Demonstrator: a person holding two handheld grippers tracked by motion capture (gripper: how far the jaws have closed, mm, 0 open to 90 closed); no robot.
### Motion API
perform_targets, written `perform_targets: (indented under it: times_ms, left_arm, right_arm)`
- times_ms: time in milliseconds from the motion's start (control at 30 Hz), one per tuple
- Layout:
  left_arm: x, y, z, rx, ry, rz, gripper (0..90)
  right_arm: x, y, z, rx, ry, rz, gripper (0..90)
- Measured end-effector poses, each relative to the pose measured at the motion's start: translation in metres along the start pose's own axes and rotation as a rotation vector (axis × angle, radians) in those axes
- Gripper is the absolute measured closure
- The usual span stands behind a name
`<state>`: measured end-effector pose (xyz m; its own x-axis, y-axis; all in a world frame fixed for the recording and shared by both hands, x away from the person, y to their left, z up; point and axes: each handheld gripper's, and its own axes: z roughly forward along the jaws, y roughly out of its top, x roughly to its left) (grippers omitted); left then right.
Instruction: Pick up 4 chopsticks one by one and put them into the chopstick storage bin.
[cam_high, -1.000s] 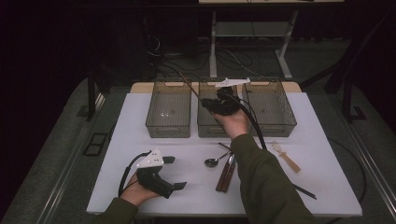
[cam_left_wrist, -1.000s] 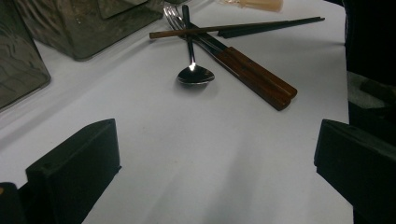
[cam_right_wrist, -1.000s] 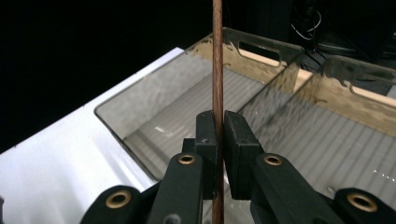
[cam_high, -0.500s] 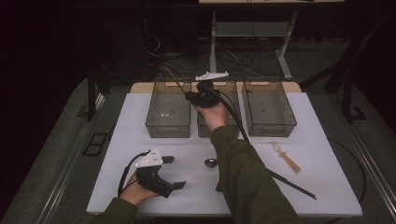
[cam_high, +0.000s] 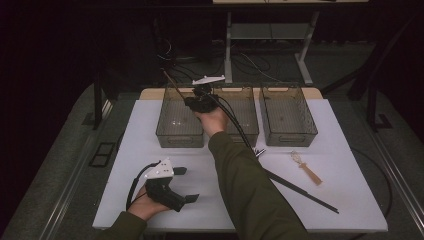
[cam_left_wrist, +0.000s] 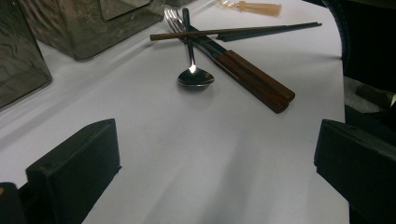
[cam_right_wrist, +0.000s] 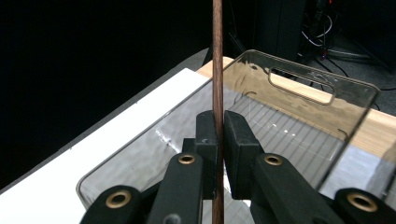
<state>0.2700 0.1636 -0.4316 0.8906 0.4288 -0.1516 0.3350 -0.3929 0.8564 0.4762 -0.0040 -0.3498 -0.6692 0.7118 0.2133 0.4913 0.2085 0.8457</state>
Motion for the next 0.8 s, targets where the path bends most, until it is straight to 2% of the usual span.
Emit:
perform_targets:
  times_ms: [167, 333, 567, 633, 667, 700, 733, 767, 800]
  left_arm:
    - [0.000, 0.000, 0.000, -0.003, 0.000, -0.003, 0.0]
    - [0.000, 0.000, 0.000, -0.003, -0.003, -0.008, 0.0]
    - [0.000, 0.000, 0.000, -0.005, -0.009, -0.013, 0.0]
    - [0.000, 0.001, 0.000, -0.004, -0.011, -0.011, 0.0]
    - [-0.001, 0.001, 0.000, -0.004, -0.012, -0.009, 0.0]
    - [-0.001, 0.001, 0.000, -0.005, -0.013, -0.010, 0.0]
    - [-0.001, 0.001, 0.000, -0.004, -0.013, -0.009, 0.0]
    - [-0.001, 0.001, 0.000, -0.004, -0.013, -0.009, 0.0]
    - [-0.001, 0.001, 0.000, -0.004, -0.013, -0.010, 0.0]
  right_arm:
    - [0.005, 0.002, 0.011, 0.006, -0.001, -0.015, 84.3]
    - [0.006, -0.001, 0.024, 0.021, -0.007, 0.001, 84.3]
    - [0.002, -0.012, 0.039, 0.077, -0.042, 0.029, 84.3]
    - [0.002, -0.016, 0.045, 0.118, -0.052, 0.031, 84.2]
    - [0.002, -0.016, 0.045, 0.118, -0.052, 0.031, 84.2]
    - [0.001, -0.019, 0.048, 0.156, -0.052, 0.051, 77.3]
    - [0.001, -0.019, 0.048, 0.156, -0.052, 0.051, 77.3]
    - [0.000, -0.020, 0.049, 0.168, -0.060, 0.052, 67.9]
    - [0.000, -0.019, 0.048, 0.171, -0.055, 0.050, 65.7]
